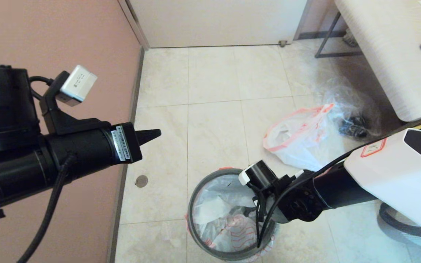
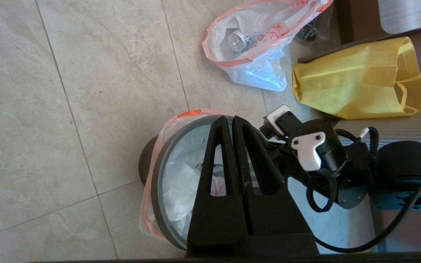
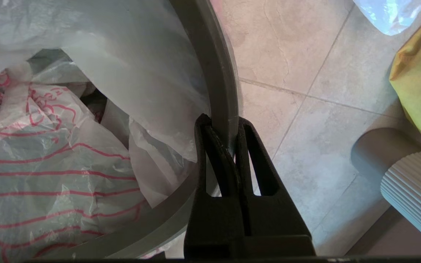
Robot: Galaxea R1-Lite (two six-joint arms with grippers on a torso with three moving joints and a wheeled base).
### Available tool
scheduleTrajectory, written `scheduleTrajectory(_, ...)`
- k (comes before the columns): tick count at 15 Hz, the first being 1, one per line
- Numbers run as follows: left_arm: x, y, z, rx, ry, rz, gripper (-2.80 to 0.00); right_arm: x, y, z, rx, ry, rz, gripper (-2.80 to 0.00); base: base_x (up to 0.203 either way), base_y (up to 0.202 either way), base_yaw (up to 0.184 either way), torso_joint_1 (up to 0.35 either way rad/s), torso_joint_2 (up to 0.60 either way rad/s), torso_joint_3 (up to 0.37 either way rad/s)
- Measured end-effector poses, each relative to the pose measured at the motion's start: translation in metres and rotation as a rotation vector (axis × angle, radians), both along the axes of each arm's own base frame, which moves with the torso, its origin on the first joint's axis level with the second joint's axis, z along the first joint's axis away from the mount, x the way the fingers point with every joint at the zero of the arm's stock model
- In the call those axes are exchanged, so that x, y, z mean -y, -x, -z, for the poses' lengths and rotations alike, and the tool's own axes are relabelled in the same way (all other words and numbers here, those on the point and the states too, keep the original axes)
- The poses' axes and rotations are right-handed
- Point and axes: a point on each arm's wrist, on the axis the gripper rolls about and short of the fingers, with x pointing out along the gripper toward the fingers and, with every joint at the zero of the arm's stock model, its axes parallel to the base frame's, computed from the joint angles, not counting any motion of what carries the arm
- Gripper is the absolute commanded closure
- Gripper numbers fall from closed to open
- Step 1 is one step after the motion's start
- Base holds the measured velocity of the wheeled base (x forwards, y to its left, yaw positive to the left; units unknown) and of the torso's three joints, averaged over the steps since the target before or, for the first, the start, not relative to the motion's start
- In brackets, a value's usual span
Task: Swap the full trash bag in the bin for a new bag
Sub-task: Place the trash can ring on the trash can
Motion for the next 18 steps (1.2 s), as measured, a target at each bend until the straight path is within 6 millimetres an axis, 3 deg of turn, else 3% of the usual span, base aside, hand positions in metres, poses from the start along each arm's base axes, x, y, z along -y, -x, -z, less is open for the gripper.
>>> scheduleTrajectory(15,0.0008,-0.0011,0.001,-0.004,-0.003,0.0,0.0,-0.0058,-0.0028,0.0076,-0.008,0.008,-0.008,0.0,0.0,0.0,0.0,0.0,0.0,0.0)
scheduleTrajectory(16,0.0008,-0.0011,0.001,-0.004,-0.002,0.0,0.0,-0.0063,-0.0017,0.0074,-0.009,0.008,-0.012,-2.8,0.0,0.0,0.0,0.0,0.0,0.0)
scheduleTrajectory(18,0.0007,-0.001,0.0008,-0.003,-0.002,0.0,0.0,-0.0072,0.0009,0.006,-0.008,0.009,-0.016,-2.8,0.0,0.0,0.0,0.0,0.0,0.0)
